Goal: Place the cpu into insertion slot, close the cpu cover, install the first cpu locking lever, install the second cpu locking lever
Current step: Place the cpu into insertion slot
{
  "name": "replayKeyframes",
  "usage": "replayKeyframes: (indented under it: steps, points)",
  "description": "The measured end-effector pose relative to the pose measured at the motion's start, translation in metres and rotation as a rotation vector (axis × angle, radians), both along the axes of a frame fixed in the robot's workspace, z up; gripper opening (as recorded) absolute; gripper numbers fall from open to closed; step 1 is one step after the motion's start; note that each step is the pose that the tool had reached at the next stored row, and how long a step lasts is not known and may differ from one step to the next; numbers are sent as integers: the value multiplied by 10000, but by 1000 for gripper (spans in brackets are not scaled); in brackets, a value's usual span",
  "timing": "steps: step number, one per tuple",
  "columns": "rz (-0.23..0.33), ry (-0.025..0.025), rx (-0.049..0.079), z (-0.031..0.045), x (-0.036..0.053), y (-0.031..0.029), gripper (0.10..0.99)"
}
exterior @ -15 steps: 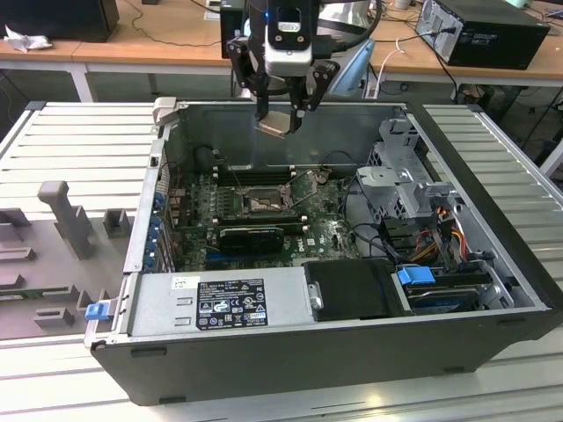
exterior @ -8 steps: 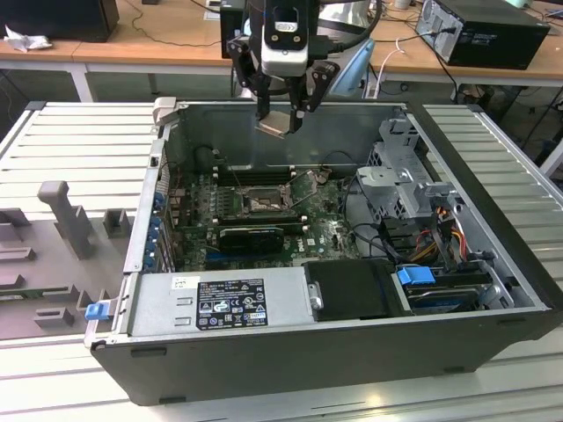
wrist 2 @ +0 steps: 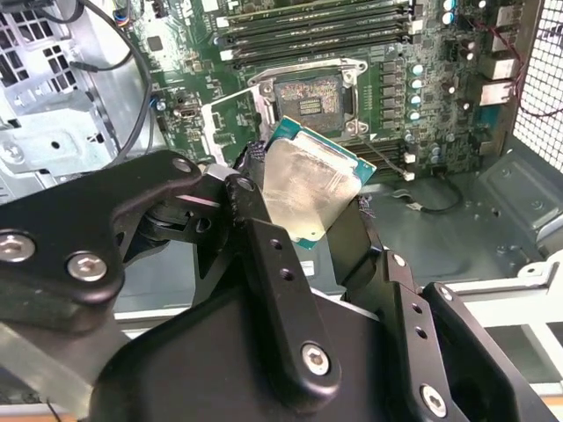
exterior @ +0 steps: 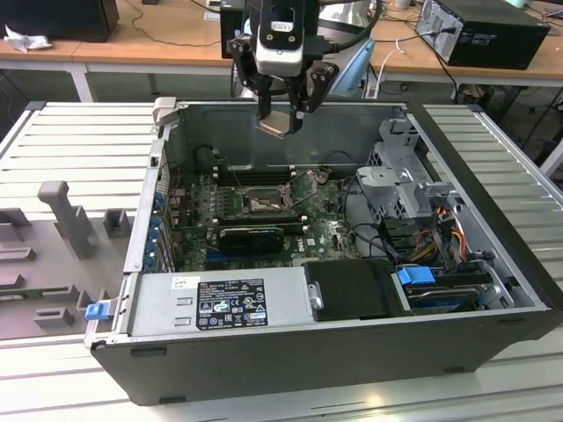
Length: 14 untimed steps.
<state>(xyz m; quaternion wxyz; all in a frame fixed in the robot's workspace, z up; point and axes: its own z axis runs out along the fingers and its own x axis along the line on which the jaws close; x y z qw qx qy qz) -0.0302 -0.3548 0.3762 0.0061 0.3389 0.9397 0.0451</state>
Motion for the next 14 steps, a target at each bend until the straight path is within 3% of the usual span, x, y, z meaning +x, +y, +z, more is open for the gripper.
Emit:
replayKeyframes:
  steps: [8, 14]
  points:
    - [-759, 0, 0, 0, 0, 0, 529]
    - [-1788, 0, 1, -2, -1, 0, 529]
